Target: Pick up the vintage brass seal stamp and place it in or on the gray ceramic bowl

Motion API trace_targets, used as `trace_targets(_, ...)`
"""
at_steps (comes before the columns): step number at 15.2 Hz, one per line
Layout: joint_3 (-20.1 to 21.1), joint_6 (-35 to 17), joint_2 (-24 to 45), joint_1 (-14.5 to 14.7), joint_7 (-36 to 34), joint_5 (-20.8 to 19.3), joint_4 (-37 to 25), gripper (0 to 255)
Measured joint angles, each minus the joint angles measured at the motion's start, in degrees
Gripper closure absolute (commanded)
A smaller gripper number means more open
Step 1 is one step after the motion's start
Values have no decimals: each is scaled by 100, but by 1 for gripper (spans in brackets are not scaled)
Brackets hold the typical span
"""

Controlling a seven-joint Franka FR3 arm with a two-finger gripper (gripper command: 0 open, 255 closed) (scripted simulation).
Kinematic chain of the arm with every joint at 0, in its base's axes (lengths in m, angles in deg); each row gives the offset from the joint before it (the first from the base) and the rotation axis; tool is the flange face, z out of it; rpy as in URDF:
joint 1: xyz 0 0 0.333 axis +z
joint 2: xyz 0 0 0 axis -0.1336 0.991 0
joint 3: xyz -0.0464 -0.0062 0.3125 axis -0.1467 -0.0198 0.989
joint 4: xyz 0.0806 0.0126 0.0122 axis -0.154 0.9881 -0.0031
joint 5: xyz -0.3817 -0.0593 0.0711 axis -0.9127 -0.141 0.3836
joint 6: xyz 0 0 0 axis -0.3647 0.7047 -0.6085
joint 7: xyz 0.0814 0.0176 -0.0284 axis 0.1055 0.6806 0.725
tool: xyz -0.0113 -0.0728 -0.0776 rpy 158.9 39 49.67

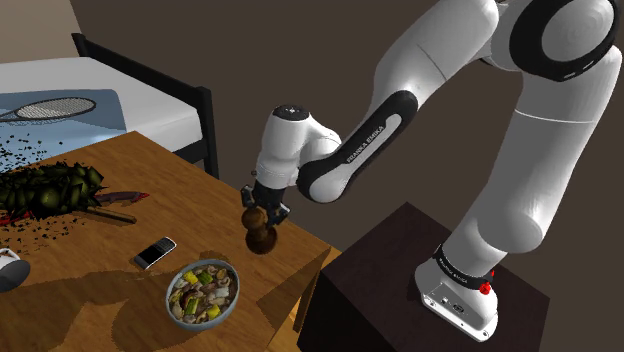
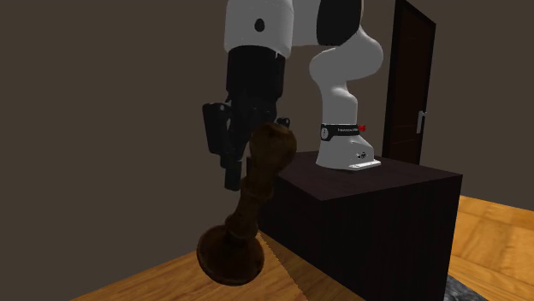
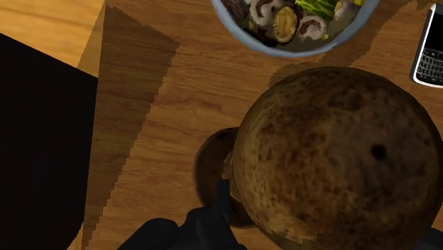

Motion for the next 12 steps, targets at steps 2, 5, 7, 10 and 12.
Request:
trace_targets(2, -6, 102, 91, 206, -269, -108, -169, 255)
trace_targets(5, -70, 365, 418, 613, -735, -353, -698, 255)
trace_targets(7, -99, 543, 611, 867, -1001, -472, -1030, 255)
trace_targets(10, -162, 863, 991, 1312, -1415, -662, -1664, 255)
trace_targets(12, -189, 1050, 1203, 1568, -1633, -749, -2030, 255)
